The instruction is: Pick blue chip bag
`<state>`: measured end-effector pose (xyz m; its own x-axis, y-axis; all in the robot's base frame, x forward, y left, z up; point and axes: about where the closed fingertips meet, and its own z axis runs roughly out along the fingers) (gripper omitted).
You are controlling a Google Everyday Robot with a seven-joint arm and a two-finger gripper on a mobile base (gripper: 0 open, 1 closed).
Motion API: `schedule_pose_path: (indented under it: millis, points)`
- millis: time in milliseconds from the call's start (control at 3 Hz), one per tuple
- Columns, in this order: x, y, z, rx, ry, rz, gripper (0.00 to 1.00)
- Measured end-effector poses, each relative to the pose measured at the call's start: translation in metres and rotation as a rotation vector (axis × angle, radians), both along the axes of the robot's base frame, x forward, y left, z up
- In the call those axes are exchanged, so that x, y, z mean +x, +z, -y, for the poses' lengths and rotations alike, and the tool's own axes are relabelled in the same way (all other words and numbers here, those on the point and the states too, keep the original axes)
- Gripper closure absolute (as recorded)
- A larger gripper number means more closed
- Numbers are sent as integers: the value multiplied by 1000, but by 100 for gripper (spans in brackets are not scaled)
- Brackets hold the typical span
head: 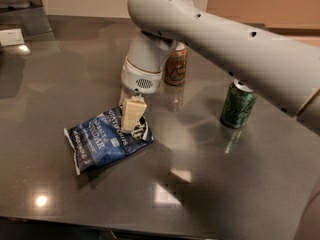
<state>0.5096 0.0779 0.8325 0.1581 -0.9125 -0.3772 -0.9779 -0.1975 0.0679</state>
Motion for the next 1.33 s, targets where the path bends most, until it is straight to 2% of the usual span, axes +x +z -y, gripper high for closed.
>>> schedule_pose_path:
  millis: [333, 667, 1333]
  points:
    - [-5, 6, -1, 20, 5, -8, 85]
    - [-12, 16, 1, 45, 16, -6, 100]
    - [-35, 49, 2, 128, 82, 9, 100]
